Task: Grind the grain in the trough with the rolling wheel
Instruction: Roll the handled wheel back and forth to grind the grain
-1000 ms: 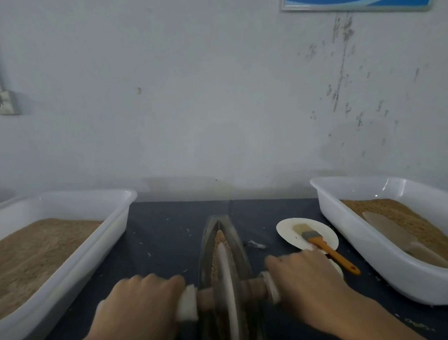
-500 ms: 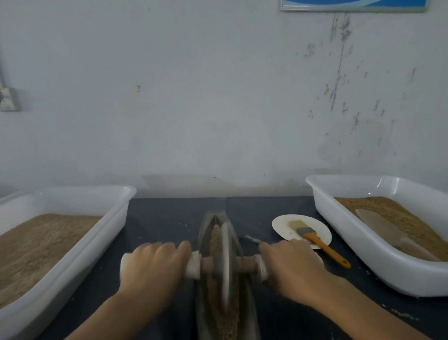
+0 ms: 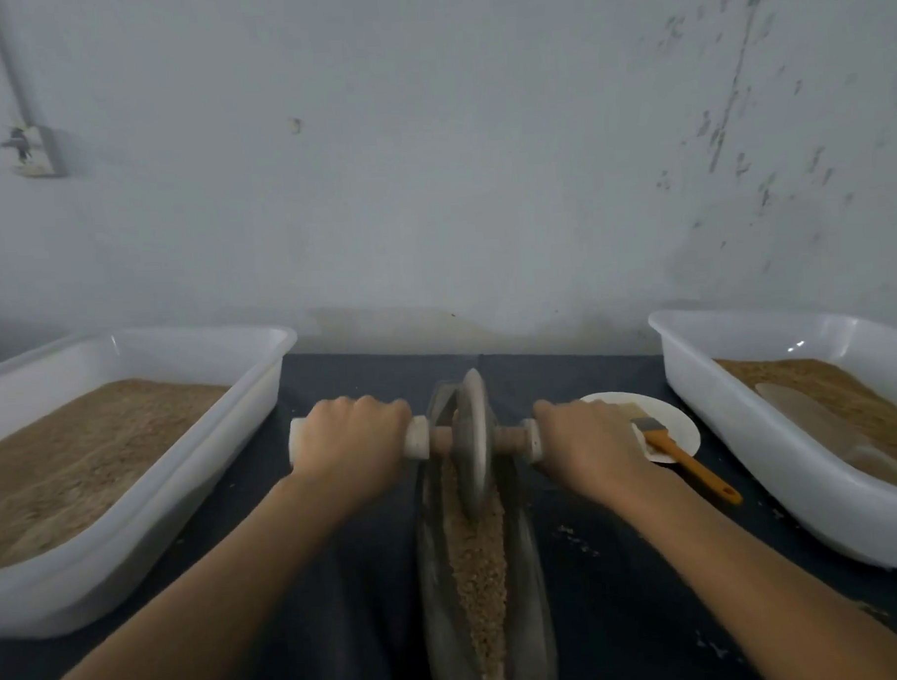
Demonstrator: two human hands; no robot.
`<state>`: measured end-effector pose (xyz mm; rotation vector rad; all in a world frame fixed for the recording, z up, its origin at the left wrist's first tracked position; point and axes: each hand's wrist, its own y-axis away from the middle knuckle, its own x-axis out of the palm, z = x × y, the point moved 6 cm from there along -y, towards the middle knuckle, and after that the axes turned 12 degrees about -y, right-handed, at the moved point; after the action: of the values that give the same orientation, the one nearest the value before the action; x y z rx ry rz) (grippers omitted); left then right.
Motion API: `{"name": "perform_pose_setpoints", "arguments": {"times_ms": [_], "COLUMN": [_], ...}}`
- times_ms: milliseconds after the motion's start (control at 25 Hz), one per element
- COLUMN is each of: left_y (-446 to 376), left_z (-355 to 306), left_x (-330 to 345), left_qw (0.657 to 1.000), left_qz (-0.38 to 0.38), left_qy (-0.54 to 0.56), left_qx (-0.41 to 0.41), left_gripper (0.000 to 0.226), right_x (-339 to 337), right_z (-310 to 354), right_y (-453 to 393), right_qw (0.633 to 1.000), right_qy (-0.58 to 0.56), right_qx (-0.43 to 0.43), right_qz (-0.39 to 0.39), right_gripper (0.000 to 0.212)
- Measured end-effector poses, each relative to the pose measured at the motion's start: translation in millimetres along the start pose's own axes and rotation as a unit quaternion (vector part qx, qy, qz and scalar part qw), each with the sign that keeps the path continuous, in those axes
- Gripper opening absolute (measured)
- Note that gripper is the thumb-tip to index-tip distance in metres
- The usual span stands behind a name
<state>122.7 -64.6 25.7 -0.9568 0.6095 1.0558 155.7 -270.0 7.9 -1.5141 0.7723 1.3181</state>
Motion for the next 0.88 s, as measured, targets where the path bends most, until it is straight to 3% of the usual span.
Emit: {"name": "perform_pose_setpoints", "arguments": {"times_ms": [160, 320, 440, 640, 760, 880], "left_y": [7, 59, 72, 17, -10, 13], "left_z": [-1, -1, 5, 2, 4, 7], "left_x": [0, -5, -5, 7, 18, 18], "left_qw": [1.000, 0.998, 0.997, 0.999, 0.999, 0.998], "left_qz": [-0.007, -0.019, -0.016, -0.036, -0.004, 0.012], "left_qy": [-0.003, 0.032, 0.020, -0.005, 0.028, 0.062], "left_qx": [0.012, 0.046, 0.068, 0.008, -0.019, -0.019], "left_gripper": [0.022, 0.035, 0.039, 0.027, 0.018, 0.019], "right_x": [-1, -8, -10, -7, -12, -22], "right_z": [1, 6, 6, 6, 10, 23], "right_y": [11, 74, 80, 16, -11, 9], "right_qw": [1.000, 0.997, 0.995, 1.000, 0.997, 0.993], "right_qy": [-0.004, -0.013, -0.007, 0.005, 0.063, 0.079], "right_qx": [-0.007, -0.068, -0.065, -0.025, -0.014, -0.064], "right_qz": [-0.010, 0.043, 0.074, -0.001, -0.052, -0.052], "right_gripper": [0.025, 0.032, 0.041, 0.027, 0.021, 0.024]}}
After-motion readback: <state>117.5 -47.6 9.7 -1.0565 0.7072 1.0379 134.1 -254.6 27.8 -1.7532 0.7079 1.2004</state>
